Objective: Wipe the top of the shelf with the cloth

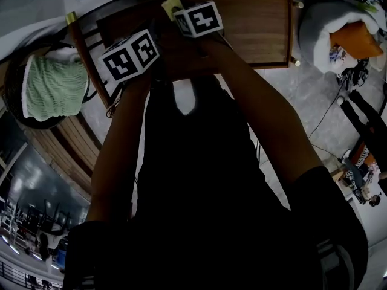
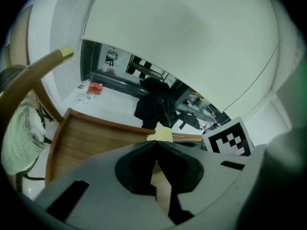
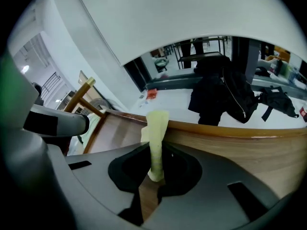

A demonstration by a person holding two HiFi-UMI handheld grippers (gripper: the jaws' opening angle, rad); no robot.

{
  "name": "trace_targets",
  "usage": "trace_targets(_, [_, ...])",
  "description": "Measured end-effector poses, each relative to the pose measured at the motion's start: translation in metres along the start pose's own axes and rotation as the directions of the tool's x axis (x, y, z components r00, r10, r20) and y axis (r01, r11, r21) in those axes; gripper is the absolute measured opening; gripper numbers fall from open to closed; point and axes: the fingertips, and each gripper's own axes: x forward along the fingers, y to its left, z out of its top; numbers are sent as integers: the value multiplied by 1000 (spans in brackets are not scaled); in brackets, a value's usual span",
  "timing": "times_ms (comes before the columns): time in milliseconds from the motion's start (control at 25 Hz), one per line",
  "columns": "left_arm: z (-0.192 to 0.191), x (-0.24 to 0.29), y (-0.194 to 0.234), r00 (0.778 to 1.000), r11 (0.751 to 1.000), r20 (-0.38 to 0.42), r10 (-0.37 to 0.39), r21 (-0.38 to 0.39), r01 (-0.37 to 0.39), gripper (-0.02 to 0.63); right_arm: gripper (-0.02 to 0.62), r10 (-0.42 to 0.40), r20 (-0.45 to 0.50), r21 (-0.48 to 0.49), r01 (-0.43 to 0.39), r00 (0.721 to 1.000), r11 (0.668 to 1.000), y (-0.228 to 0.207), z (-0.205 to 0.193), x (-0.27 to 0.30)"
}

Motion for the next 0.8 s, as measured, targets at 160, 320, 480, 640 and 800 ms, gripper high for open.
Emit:
trace_targets(160, [-6, 15, -32, 1000, 1000, -12, -25, 12, 26, 11, 48, -24, 10, 23, 24, 1000, 999, -33, -7, -21])
trace_targets(320, [-11, 31, -60, 999, 998, -23, -47, 29, 48, 11, 48, -52, 10, 39, 51, 999, 998, -66, -13, -40])
trace_targets(480, [-15, 43, -85, 998, 998, -21, -61, 28, 62, 11, 48, -88, 10, 64, 88, 996, 994, -103, -22, -61])
trace_targets(640, [-21, 52, -110, 997, 997, -25, -72, 40, 73, 11, 48, -119, 9, 80, 118, 993, 990, -138, -32, -83])
trace_targets(800, [-28, 62, -134, 996, 995, -37, -84, 58, 86, 11, 48, -152, 12, 117, 150, 988, 982, -174, -41, -103])
